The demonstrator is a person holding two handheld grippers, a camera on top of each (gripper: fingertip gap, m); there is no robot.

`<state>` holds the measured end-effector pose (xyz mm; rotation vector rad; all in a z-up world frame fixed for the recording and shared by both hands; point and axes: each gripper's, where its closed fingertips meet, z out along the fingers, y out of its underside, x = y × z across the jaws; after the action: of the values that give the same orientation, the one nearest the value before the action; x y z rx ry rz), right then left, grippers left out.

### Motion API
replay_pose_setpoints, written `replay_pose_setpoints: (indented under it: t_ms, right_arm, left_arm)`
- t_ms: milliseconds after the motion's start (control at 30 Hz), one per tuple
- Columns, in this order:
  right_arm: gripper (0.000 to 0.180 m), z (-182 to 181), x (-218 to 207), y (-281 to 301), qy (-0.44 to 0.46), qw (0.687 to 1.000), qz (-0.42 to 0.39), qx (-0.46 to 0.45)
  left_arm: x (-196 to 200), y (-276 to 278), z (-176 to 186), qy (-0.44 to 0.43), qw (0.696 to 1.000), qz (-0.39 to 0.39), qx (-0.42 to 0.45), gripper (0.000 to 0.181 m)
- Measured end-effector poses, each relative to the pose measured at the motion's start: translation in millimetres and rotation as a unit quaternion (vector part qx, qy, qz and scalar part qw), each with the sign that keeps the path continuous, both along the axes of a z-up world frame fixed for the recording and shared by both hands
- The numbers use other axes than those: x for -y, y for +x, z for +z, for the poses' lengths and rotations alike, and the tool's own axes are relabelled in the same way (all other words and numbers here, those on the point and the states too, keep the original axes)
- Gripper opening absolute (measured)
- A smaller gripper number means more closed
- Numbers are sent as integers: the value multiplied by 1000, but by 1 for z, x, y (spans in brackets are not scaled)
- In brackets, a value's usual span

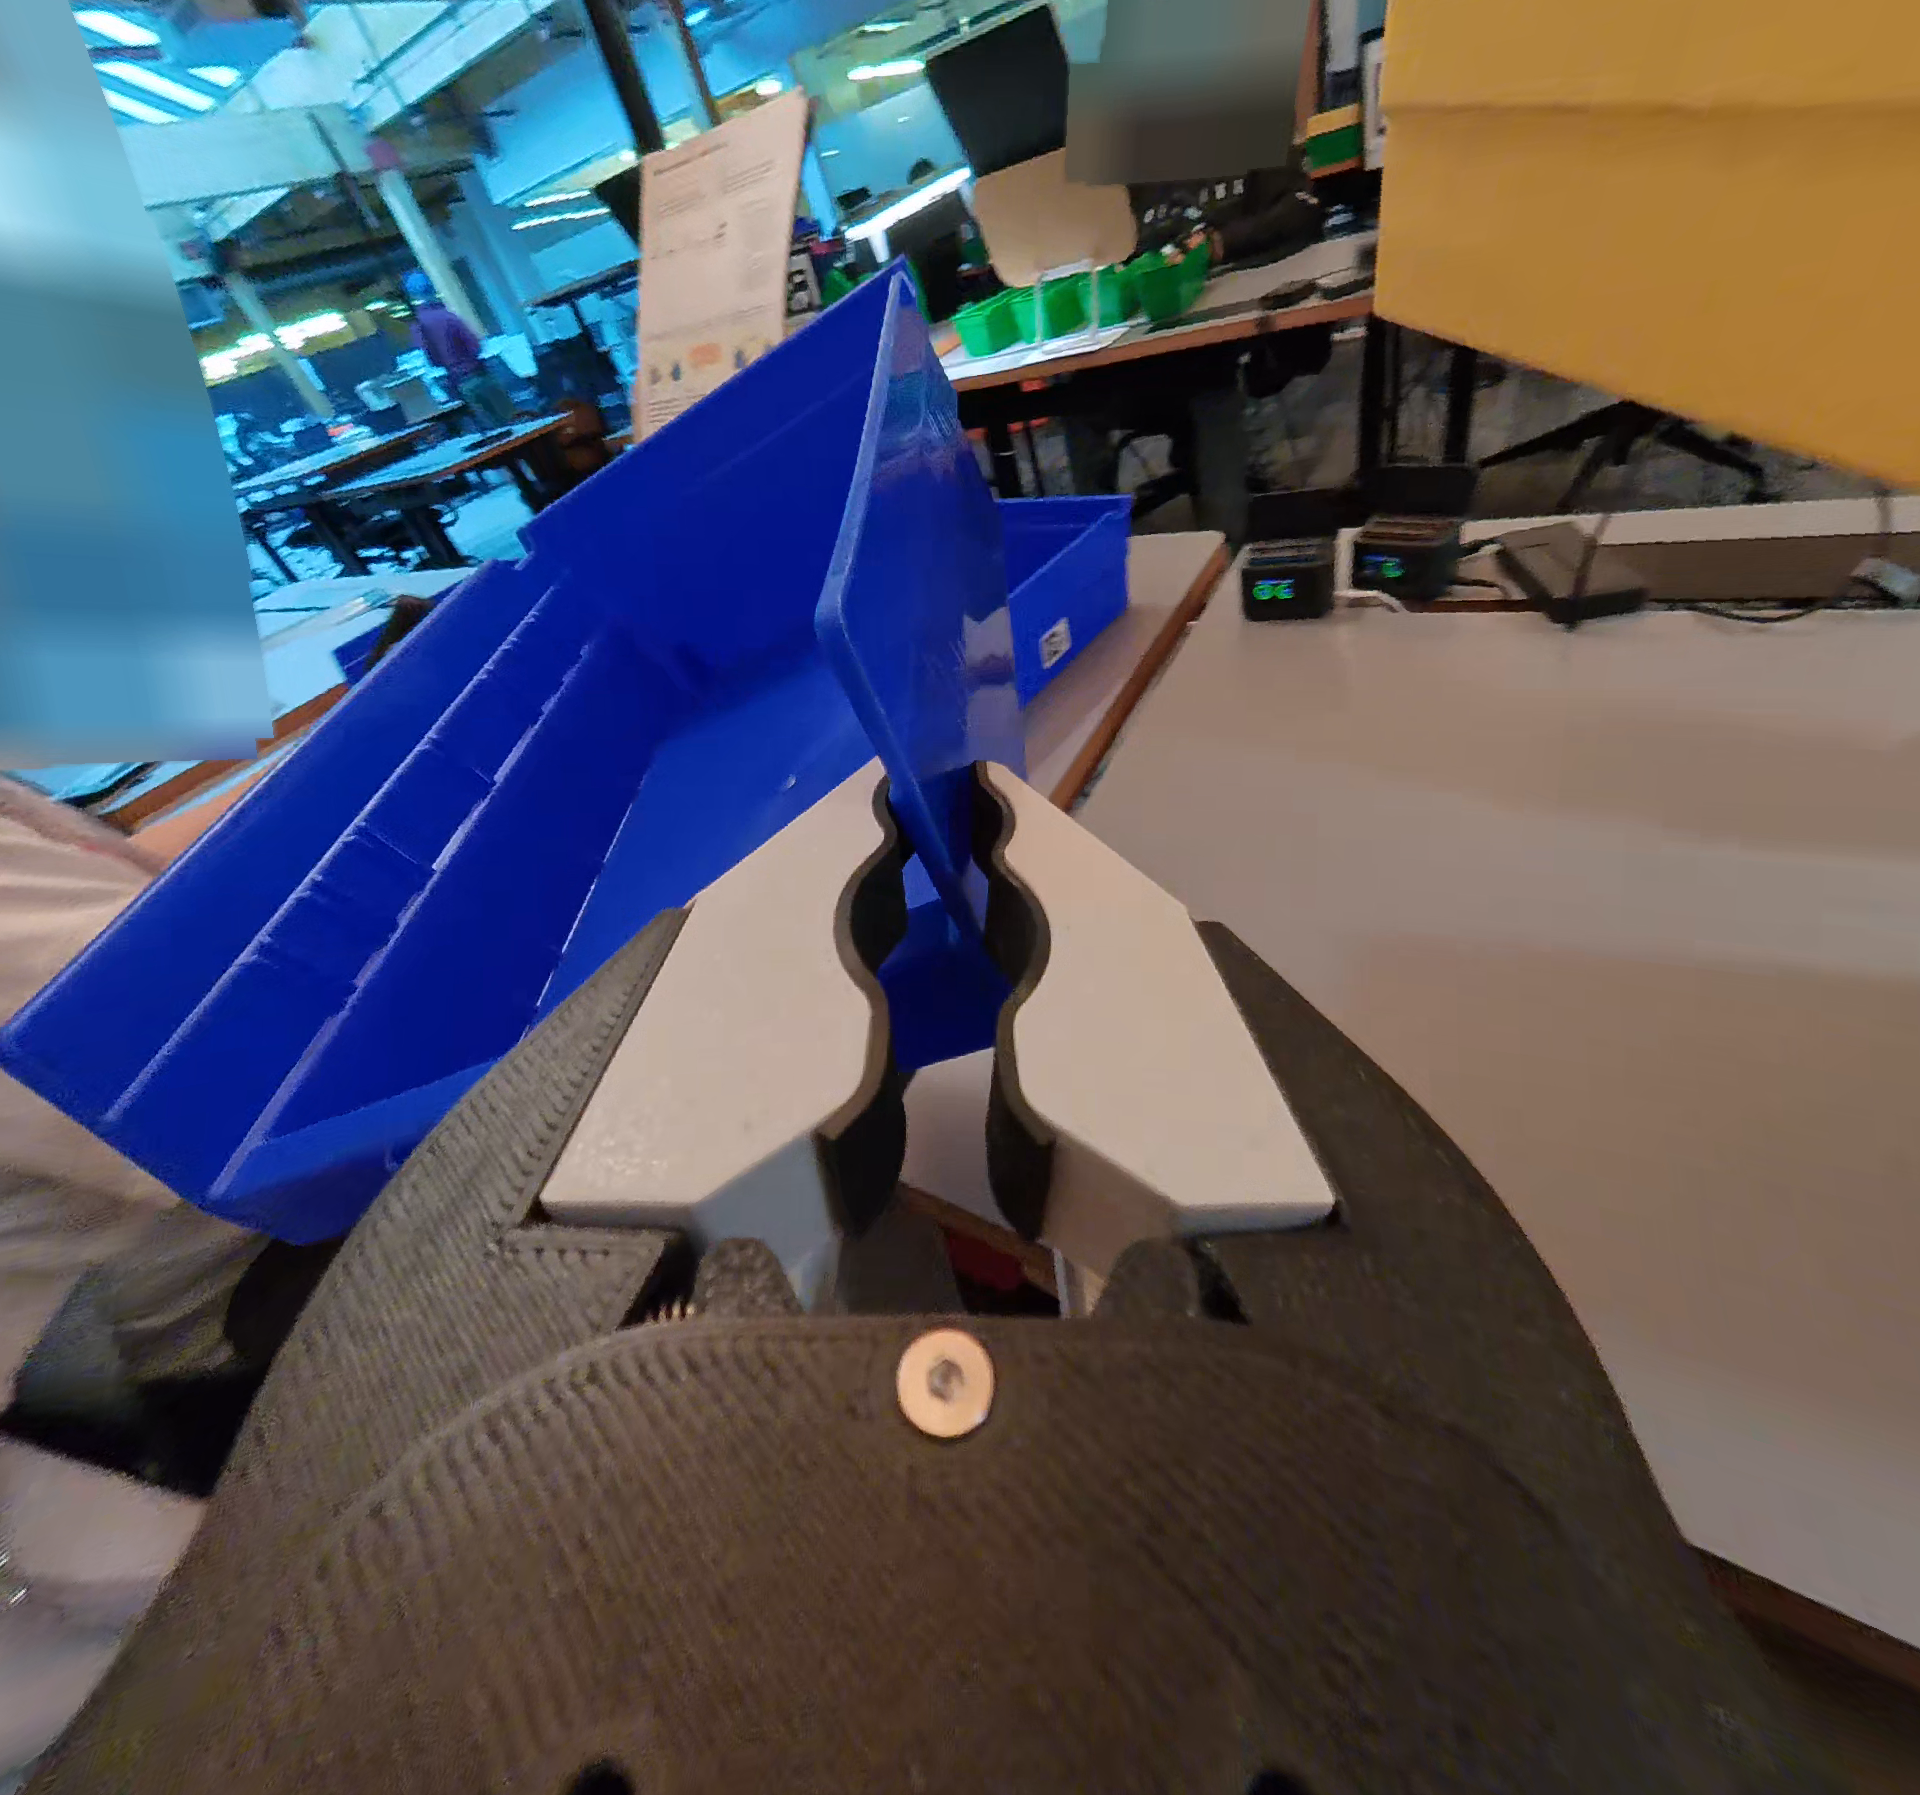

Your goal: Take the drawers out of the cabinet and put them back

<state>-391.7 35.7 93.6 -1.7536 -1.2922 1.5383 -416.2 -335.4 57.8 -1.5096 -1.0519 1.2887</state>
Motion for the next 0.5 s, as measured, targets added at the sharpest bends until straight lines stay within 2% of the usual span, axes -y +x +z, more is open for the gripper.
replay_pose_setpoints:
  t_ms: [33, 233, 500]
  right_arm:
    - [5, -7, 14, -11, -3, 1000, -11, -2]
    - [5, -69, 70, -65, -8, 998, -59, 8]
    - [5, -212, 100, -93, 32, 991, -96, 89]
  left_arm:
    - [9, -1, -1, -1, 1000, 11, -1, 4]
    - [31, -9, -15, -17, 999, 43, 7, 3]
    - [7, -14, -19, -33, 999, 17, -3, 4]
